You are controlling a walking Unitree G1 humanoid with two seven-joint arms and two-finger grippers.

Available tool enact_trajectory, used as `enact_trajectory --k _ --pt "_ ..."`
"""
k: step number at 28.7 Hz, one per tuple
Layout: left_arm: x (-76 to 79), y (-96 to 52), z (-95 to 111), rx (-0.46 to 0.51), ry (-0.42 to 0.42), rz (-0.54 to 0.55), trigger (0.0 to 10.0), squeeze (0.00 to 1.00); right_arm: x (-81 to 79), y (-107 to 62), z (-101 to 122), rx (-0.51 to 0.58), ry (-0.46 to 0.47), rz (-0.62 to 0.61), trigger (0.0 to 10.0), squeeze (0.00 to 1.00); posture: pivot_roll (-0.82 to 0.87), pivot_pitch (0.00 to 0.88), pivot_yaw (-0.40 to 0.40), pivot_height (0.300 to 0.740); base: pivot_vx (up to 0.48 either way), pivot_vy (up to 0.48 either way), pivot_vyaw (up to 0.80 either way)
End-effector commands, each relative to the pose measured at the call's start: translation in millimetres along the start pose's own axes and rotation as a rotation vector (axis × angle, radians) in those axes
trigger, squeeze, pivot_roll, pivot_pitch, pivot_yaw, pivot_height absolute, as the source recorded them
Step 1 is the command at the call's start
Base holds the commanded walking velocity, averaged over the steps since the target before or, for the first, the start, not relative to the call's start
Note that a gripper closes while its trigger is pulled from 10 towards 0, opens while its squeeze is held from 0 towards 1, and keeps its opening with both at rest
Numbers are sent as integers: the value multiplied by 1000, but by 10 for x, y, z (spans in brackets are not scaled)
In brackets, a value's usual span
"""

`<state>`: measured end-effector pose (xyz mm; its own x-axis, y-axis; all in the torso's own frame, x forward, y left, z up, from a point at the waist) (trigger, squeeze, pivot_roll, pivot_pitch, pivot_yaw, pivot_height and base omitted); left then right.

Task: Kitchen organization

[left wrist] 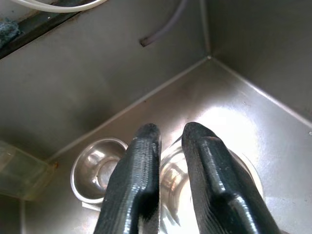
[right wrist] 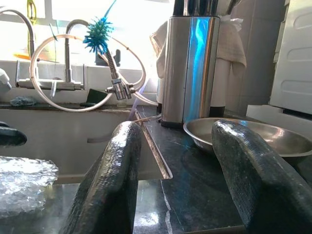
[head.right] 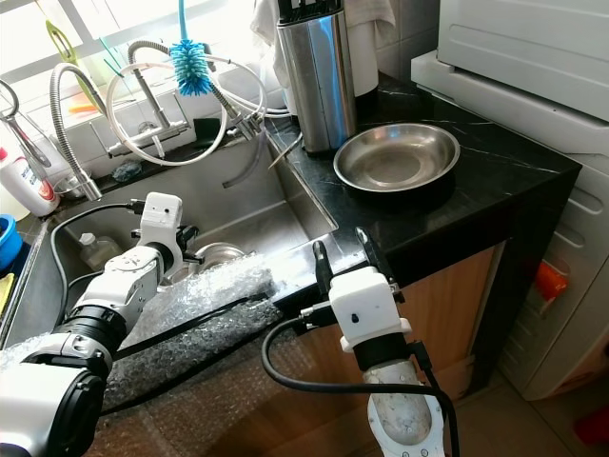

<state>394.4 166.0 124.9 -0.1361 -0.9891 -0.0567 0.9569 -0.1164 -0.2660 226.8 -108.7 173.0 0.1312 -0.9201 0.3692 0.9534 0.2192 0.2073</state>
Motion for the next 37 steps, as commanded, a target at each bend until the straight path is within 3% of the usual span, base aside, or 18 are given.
enact_trajectory --k 1,4,5,6,8,10,15,16,18,20,22,24,26,27,31,33,37 --pt "-44 2 12 1 16 10 10000 1000 -44 28 18 12 18 6 10000 0 -223 0 266 740 0 0 0" --pt "-49 3 94 60 0 28 10000 1000 -41 36 33 20 22 4 10000 0 -222 0 266 740 0 0 0" --pt "-37 -4 174 118 -20 10 10000 0 -43 35 31 19 23 3 10000 0 -222 0 268 740 0 0 0" --pt "-40 -50 364 264 -74 -19 10000 0 -45 39 27 18 22 2 10000 0 -222 0 269 740 0 0 0" --pt "-87 -109 470 359 -103 -24 10000 0 -46 43 24 18 22 0 10000 0 -220 0 272 740 0 0 0" --pt "-268 -239 571 473 -109 10 10000 0 -43 51 21 19 24 -5 10000 0 -220 0 272 740 0 0 0" --pt "-288 -253 578 488 -108 15 10000 0 -41 51 22 20 24 -6 10000 0 -214 0 270 740 0 0 0" --pt "-365 -312 621 525 -111 22 10000 0 -42 49 22 20 24 -5 10000 0 -205 0 270 740 0 0 0" --pt "-727 -611 737 650 -99 76 10000 0 -44 43 9 18 25 -4 10000 0 -192 0 272 740 0 0 0" --pt "-931 -853 764 709 -62 113 10000 0 -43 42 2 17 26 -5 10000 0 -186 0 272 740 0 0 0" --pt "-1007 -986 727 719 -23 135 10000 0 -40 43 3 18 27 -5 10000 0 -183 0 273 740 0 0 0" --pt "-1124 -1196 544 682 -1 186 10000 0 -35 43 0 18 27 -4 10000 0 -173 0 272 740 0 0 0" --pt "-1139 -1235 504 672 5 194 10000 0 -33 43 0 19 27 -4 10000 0 -172 0 271 740 0 0 0" --pt "-1122 -1370 326 623 31 208 10000 0 -31 43 -6 18 27 -3 10000 0 -167 0 270 740 0 0 0" --pt "-1089 -1528 119 570 27 235 10000 0 -26 44 -7 20 27 -3 10000 0 -166 0 269 740 0 0 0" --pt "-987 -1712 -119 507 29 268 10000 0 -15 47 -10 21 26 -5 10000 0 -159 0 266 740 0 0 0" --pt "-857 -1817 -266 477 -11 291 10000 0 -11 47 -14 20 25 -5 10000 0 -156 0 264 740 0 0 0"
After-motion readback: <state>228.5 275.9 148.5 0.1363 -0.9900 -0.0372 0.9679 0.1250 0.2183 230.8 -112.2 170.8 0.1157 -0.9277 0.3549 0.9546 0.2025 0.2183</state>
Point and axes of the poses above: a point about 5 cm out from each wrist's last joint towards the gripper, its own y axis pointing out of the wrist towards the gripper, its own z axis along the axis of the wrist's last joint, x = y × z, the point moved 1 cm from there along y, pointing out of the wrist towards the gripper, and after that the axes turned 2 degrees about -y, right-handed, at the moved point
